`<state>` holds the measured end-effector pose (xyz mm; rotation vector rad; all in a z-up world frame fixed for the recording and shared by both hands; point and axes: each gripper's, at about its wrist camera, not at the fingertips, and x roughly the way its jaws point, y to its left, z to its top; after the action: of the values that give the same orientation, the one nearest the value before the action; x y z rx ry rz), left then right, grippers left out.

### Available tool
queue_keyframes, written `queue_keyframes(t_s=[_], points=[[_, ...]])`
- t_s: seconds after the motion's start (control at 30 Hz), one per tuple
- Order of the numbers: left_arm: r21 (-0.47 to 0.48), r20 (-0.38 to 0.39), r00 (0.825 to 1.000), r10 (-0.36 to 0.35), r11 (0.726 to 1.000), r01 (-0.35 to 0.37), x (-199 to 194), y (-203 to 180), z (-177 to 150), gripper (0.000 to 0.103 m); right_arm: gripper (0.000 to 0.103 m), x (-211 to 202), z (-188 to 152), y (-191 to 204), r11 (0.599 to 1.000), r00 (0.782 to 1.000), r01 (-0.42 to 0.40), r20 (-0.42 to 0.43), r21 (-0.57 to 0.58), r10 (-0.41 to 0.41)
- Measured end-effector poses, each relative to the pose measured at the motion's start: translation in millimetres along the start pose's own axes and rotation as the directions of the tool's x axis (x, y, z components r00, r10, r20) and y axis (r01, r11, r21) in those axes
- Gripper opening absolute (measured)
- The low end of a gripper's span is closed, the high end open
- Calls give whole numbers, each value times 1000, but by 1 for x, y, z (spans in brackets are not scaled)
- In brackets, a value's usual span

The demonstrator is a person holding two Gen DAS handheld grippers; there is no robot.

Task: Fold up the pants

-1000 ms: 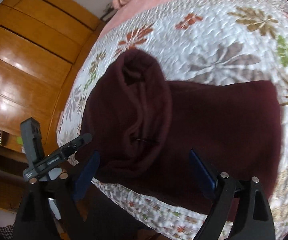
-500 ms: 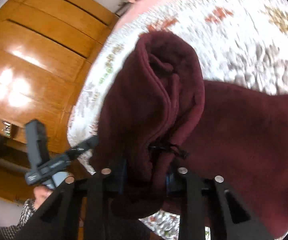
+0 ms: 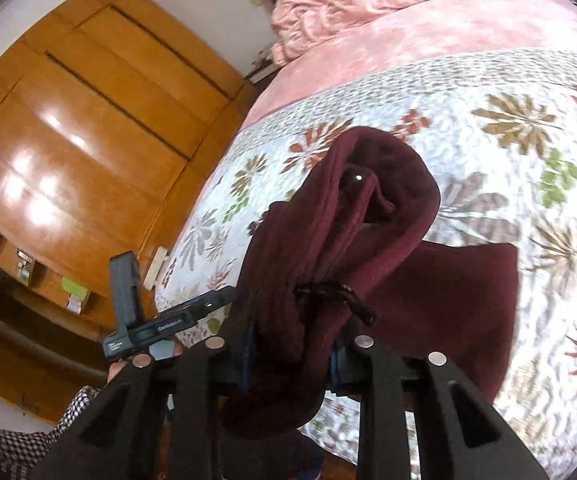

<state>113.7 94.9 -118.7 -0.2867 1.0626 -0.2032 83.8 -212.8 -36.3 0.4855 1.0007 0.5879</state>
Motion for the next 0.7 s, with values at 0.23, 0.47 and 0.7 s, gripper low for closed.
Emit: queue_keyframes(t_s=[0.23, 0.47, 0.7], points=[[104, -23, 999, 24, 994, -22, 15, -36, -9, 91, 27, -19, -17, -51, 993, 998, 47, 24, 112, -50], [132, -50, 998, 23, 991, -17, 30, -53, -15, 91, 27, -22, -31, -91, 979, 993, 114, -7, 167, -114], [116, -78, 997, 13, 993, -4, 42, -54, -18, 91, 29, 3, -55, -135, 950, 992, 123, -72, 287, -106]])
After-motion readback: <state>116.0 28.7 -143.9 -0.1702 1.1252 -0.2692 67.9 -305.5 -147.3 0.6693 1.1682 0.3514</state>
